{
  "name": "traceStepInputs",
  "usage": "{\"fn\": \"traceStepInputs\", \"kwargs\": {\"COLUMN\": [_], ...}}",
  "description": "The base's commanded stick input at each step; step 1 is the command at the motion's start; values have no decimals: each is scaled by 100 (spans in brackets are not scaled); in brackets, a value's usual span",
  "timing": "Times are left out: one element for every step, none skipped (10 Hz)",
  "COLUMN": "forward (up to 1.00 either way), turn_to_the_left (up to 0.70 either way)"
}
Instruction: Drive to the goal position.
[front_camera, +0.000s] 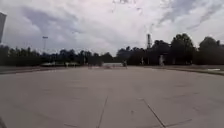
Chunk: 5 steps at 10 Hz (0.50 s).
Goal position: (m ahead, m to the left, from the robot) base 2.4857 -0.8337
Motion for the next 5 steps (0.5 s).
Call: {"fn": "traceStepInputs", "kwargs": {"forward": [70,70,70,70,70], "turn_to_the_left": [0,0,0,0,0]}}
